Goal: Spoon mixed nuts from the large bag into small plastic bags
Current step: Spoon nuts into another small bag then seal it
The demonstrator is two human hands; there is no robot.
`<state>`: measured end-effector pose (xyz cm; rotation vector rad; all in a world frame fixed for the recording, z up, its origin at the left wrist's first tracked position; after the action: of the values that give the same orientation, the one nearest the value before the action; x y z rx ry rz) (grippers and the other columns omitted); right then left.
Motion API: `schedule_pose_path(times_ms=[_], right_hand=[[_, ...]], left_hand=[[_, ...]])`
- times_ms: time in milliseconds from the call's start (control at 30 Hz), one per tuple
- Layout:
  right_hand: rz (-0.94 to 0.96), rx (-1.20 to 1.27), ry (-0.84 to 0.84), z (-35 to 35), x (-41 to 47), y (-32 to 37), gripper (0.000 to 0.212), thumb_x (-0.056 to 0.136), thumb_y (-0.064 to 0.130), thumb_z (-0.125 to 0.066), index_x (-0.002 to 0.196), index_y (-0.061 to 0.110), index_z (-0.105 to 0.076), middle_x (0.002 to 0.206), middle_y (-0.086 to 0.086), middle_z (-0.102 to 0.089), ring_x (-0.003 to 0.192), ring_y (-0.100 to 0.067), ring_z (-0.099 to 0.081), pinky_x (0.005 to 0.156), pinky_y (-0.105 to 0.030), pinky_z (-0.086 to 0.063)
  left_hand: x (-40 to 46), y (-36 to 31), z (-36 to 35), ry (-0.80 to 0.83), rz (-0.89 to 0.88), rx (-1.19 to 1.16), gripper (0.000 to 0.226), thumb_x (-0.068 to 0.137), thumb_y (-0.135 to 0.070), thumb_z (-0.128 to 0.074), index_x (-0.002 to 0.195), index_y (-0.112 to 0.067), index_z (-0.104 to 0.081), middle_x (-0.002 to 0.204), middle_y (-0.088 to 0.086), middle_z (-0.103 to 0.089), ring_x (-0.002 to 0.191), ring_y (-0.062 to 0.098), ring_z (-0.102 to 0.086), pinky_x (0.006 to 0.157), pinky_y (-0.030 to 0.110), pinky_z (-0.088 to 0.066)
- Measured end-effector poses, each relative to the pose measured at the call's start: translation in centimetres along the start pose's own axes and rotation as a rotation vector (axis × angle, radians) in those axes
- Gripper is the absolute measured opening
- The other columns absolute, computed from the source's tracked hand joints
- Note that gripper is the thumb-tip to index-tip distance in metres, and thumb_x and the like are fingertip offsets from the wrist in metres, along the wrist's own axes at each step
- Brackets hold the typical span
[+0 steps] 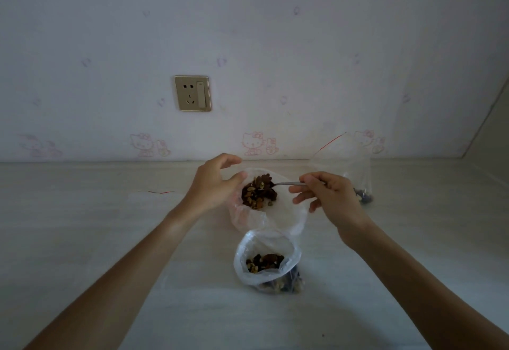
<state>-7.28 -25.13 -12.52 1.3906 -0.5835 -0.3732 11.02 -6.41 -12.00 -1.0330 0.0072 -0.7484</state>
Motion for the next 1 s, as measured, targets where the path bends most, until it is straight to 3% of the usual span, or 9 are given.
schedule_pose_path(times_ms=[100, 233, 300, 467, 633, 767, 800, 900, 1000], right_hand=[[0.04, 0.005, 0.008, 0.6, -0.8, 1.1, 0.018, 0.106, 0.01, -0.052, 0.102, 0.004, -0.069, 0.089, -0.008, -0.081, 0.072, -0.022, -0.077, 0.05, -0.022, -0.053], [0.093, 0.021, 0.04, 1.7, -3.0, 2.5, 0.018, 0.106, 0.011, -0.053, 0.099, 0.007, -0.07, 0.09, -0.009, -0.081, 0.074, -0.025, -0.077, 0.051, -0.024, -0.053], [0.101, 0.023, 0.071, 2.1, -4.6, 3.0, 0.018, 0.106, 0.012, -0.053, 0.101, 0.006, -0.069, 0.092, -0.01, -0.081, 0.077, -0.026, -0.077, 0.052, -0.024, -0.055], [0.073, 0.027, 0.152, 2.6, -8.9, 3.1, 0.021, 0.105, 0.013, -0.052, 0.105, 0.0, -0.068, 0.093, -0.013, -0.08, 0.081, -0.03, -0.077, 0.056, -0.026, -0.057], [0.109, -0.196, 0.203, 2.3, -11.3, 2.9, 0.018, 0.104, 0.012, -0.052, 0.101, 0.009, -0.07, 0.089, -0.002, -0.081, 0.081, -0.021, -0.077, 0.061, -0.03, -0.058], [0.441, -0.604, 0.251, 2.1, -12.8, 4.1, 0.018, 0.104, 0.025, -0.052, 0.103, 0.02, -0.069, 0.087, 0.013, -0.076, 0.072, 0.001, -0.069, 0.062, -0.016, -0.053], [0.587, -0.718, 0.273, 2.1, -13.2, 4.5, 0.02, 0.104, 0.027, -0.052, 0.106, 0.019, -0.07, 0.088, 0.011, -0.074, 0.068, -0.001, -0.066, 0.061, -0.016, -0.052], [0.986, -1.094, 0.336, 1.9, -13.7, 4.9, 0.012, 0.097, 0.01, -0.068, 0.109, 0.01, -0.071, 0.087, -0.003, -0.069, 0.067, -0.017, -0.062, 0.057, -0.036, -0.055], [1.056, -1.179, 0.324, 2.0, -13.3, 4.9, 0.021, 0.091, 0.003, -0.076, 0.111, 0.007, -0.07, 0.087, -0.007, -0.069, 0.07, -0.023, -0.062, 0.058, -0.038, -0.055]], left_hand=[[-2.9, -1.1, 0.9, -0.073, -0.043, 0.031, 0.025, 0.095, -0.029, -0.073, 0.119, -0.025, -0.07, 0.122, -0.02, -0.067, 0.12, -0.003, -0.057, 0.098, 0.024, -0.046], [-7.0, -2.2, 1.5, -0.055, -0.038, 0.042, 0.008, 0.097, -0.029, -0.069, 0.105, -0.028, -0.07, 0.105, -0.018, -0.071, 0.098, -0.009, -0.064, 0.075, 0.009, -0.048], [-9.1, -2.5, 1.6, 0.036, 0.014, 0.013, 0.01, 0.1, -0.038, -0.063, 0.1, -0.031, -0.07, 0.094, -0.016, -0.074, 0.085, -0.003, -0.069, 0.07, 0.013, -0.05], [-13.5, -2.9, 1.2, 0.184, 0.178, -0.006, 0.042, 0.096, -0.06, -0.05, 0.093, -0.024, -0.071, 0.082, -0.013, -0.074, 0.069, 0.008, -0.073, 0.066, 0.03, -0.054], [-15.6, -3.3, 0.1, 0.232, 0.335, -0.166, 0.022, 0.102, -0.039, -0.061, 0.097, -0.024, -0.078, 0.081, -0.004, -0.077, 0.069, 0.015, -0.076, 0.058, 0.024, -0.055], [-15.3, -4.1, -0.3, 0.173, 0.39, -0.34, 0.02, 0.101, -0.028, -0.065, 0.093, -0.018, -0.08, 0.074, 0.003, -0.075, 0.063, 0.016, -0.071, 0.054, 0.025, -0.054], [-15.2, -4.3, -0.3, 0.162, 0.4, -0.377, 0.02, 0.101, -0.027, -0.065, 0.093, -0.016, -0.08, 0.072, 0.004, -0.074, 0.062, 0.016, -0.071, 0.053, 0.025, -0.055], [-14.8, -4.3, -0.5, 0.139, 0.415, -0.432, 0.02, 0.1, -0.025, -0.065, 0.09, -0.014, -0.079, 0.071, 0.007, -0.074, 0.061, 0.017, -0.07, 0.052, 0.026, -0.054], [-14.5, -3.5, -0.7, 0.117, 0.417, -0.405, 0.019, 0.1, -0.026, -0.066, 0.092, -0.016, -0.079, 0.073, 0.006, -0.076, 0.062, 0.018, -0.071, 0.053, 0.028, -0.055]])
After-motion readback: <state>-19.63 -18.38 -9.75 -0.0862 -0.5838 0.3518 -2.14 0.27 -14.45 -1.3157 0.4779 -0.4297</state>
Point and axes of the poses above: each hand's wrist, its own x-axis towards the middle knuckle, its own z-axis out of the back of the hand, y = z × x, the point moved 2 cm from there along x, towards the middle knuckle
